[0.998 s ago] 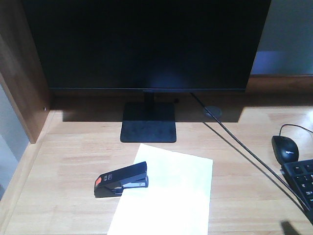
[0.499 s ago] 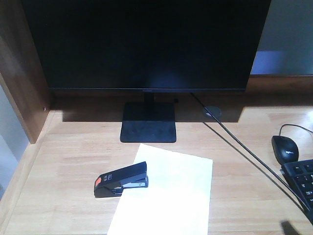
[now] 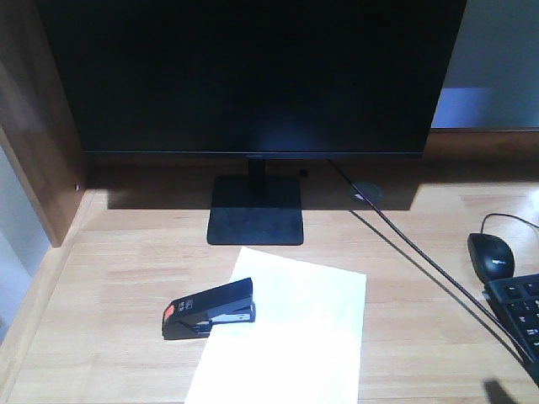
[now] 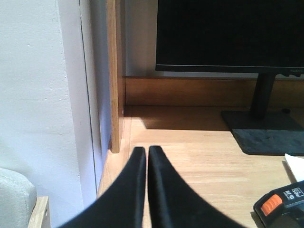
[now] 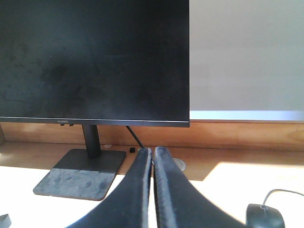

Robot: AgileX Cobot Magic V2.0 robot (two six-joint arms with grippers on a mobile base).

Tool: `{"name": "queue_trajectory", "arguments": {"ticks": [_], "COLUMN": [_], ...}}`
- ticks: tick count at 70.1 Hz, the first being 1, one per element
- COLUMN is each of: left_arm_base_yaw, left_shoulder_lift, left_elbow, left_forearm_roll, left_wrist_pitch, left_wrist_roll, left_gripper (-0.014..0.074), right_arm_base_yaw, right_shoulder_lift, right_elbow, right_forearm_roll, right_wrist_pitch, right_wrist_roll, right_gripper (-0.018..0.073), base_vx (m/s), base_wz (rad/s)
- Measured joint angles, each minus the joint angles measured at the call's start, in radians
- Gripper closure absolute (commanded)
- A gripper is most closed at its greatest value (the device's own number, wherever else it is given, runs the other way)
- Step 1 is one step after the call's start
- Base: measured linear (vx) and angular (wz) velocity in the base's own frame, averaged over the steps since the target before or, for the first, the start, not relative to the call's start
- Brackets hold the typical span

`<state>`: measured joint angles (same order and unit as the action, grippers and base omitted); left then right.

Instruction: Grab stapler and paper to desk for stapling

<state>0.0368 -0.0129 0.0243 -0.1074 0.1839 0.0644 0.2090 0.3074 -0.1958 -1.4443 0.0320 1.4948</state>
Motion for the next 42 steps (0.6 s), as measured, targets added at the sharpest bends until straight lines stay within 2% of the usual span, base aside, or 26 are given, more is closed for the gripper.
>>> {"name": "queue_trajectory", "arguments": {"ticks": [31,36,42], "left_arm_base_yaw": [0.000,0.000,0.000], "left_shoulder_lift": [0.000,0.000,0.000], "left_elbow": [0.000,0.000,0.000], "left_forearm_roll": [0.000,0.000,0.000], "left_wrist_pitch": [0.000,0.000,0.000], "left_wrist_roll": [0.000,0.000,0.000], "left_gripper": [0.0603,0.0603,0.0603], "right_arm_base_yaw": [0.000,0.000,0.000], "right_shoulder_lift": [0.000,0.000,0.000], "right_elbow": [0.000,0.000,0.000], "right_forearm_roll": [0.003,0.041,0.176], "right_wrist_pitch": [0.002,0.002,0.003], "right_wrist_roll": [-0.006,-0.047,-0.181], "right_gripper": [0.0566,0.0566,0.0566], "base_vx": [0.00,0.00,0.00], "base_wz": [0.00,0.00,0.00]}}
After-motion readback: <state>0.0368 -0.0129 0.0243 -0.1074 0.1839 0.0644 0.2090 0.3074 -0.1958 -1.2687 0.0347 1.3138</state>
